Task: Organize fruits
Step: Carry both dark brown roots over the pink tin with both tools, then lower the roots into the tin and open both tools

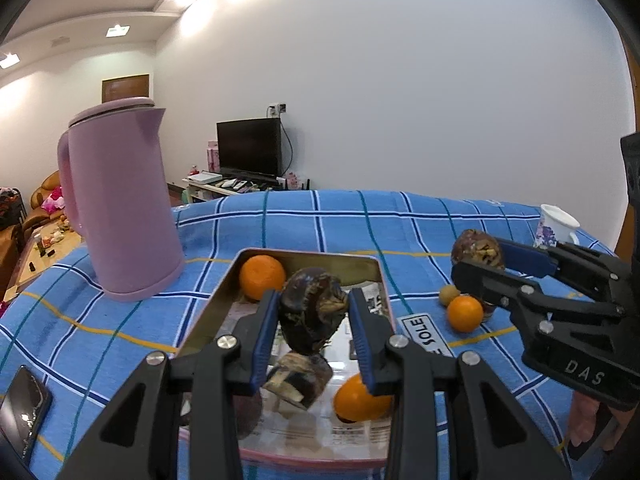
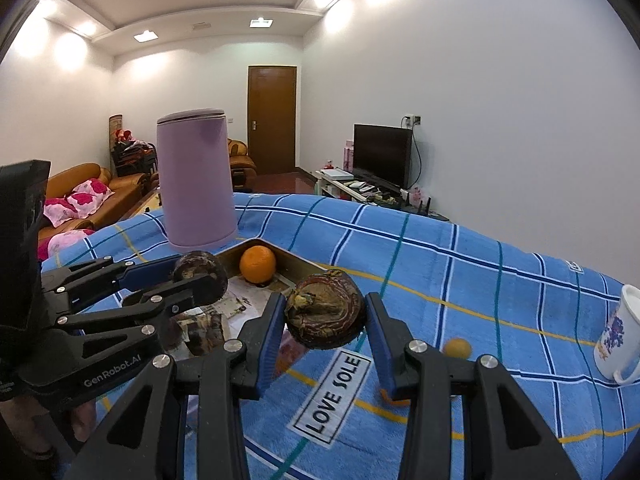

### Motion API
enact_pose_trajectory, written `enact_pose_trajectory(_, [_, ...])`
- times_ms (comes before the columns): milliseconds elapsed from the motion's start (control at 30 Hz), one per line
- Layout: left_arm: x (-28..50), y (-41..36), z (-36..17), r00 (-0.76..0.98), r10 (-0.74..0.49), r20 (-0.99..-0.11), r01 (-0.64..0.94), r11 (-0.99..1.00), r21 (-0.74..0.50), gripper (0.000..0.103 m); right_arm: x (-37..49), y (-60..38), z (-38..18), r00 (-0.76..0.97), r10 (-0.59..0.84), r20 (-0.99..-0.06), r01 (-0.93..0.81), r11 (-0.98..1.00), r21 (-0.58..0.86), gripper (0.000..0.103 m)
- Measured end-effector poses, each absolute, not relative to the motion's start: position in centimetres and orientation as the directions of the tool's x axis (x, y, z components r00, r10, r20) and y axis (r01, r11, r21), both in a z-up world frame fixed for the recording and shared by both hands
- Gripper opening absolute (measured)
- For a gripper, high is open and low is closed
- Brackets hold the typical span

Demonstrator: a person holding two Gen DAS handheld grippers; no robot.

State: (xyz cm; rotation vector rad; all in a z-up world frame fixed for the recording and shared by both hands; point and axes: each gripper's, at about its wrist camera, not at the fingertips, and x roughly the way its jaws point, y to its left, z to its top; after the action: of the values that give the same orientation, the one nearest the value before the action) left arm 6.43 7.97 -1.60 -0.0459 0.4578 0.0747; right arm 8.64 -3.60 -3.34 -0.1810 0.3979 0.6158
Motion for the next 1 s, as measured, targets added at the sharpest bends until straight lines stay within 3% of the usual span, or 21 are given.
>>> enact_pose_trajectory(1000, [8.6, 12.0, -2.5, 0.849, 0.112, -0.516, -0.144, 0.989, -0.023, 0.037, 10.2, 1.3, -3.9, 0.704, 0.568, -0.426, -0.643, 0.765, -0.042, 0.042])
